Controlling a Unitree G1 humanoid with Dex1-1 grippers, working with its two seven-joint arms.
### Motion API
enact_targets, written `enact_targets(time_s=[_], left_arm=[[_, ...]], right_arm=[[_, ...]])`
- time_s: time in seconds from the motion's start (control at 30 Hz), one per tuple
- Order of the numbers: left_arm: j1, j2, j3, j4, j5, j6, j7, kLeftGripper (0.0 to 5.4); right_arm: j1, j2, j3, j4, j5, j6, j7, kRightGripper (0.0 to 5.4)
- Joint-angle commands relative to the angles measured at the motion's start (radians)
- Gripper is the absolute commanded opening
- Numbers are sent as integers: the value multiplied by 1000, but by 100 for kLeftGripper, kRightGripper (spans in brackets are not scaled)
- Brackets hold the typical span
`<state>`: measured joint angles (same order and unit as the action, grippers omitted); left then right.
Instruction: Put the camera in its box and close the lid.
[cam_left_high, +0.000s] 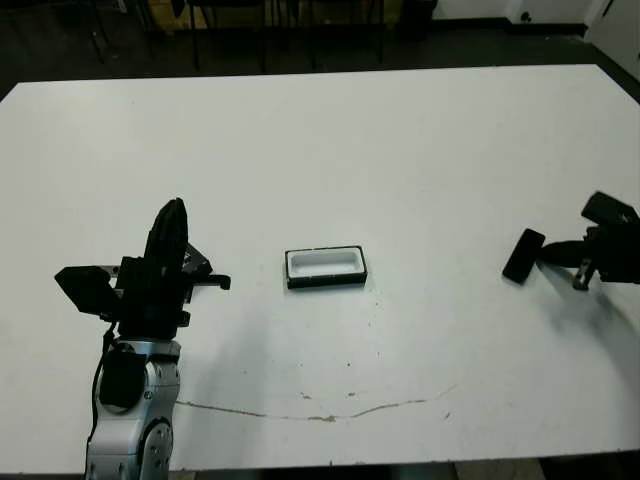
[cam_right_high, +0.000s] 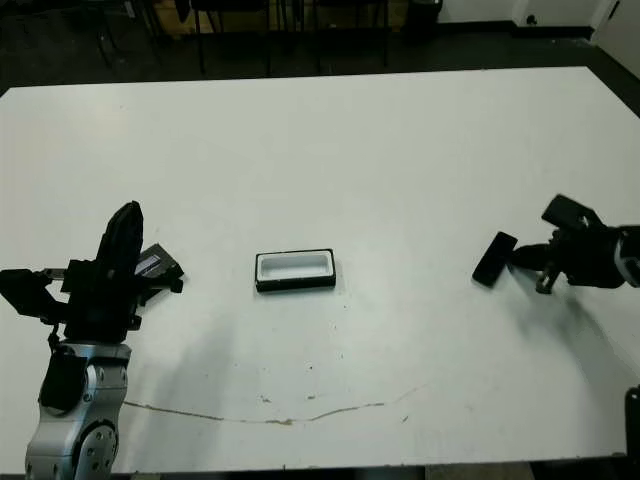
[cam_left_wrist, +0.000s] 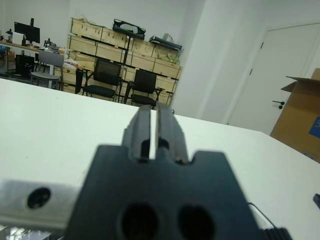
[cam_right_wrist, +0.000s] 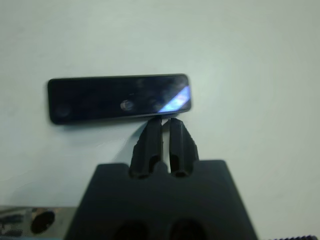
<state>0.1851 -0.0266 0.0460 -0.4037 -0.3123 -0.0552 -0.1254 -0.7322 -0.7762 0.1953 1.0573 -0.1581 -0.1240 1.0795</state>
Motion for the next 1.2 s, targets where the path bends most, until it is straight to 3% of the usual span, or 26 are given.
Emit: enact_targets(time_s=[0.03,0.13,0.47,0.63,0.9,1.03,1.2], left_arm=[[14,7,1,16,20,3,5,2],[16,2,-1,13,23,8,9,2],[15,1,-3,15,33,1,6,2],[13,-1,-2,13,36,9,12,2],[6,-2,-6,15,43,8,11,2],[2,-2,-6,24,43,5,7,2],[1,-2,-4,27,49,1,9,2]], right_arm=[[42,48,44,44,-61,-56,-69,0],[42,61,71,-28,-89,-35,-104,0],[73,116,89,-268,-60,98,-30,0],[76,141,104,-299,-54,131,-9,0],[101,122,112,-408,-42,194,22,0],[137,106,88,-450,-48,189,-41,0],[192,122,30,-503,-29,248,-153,0]])
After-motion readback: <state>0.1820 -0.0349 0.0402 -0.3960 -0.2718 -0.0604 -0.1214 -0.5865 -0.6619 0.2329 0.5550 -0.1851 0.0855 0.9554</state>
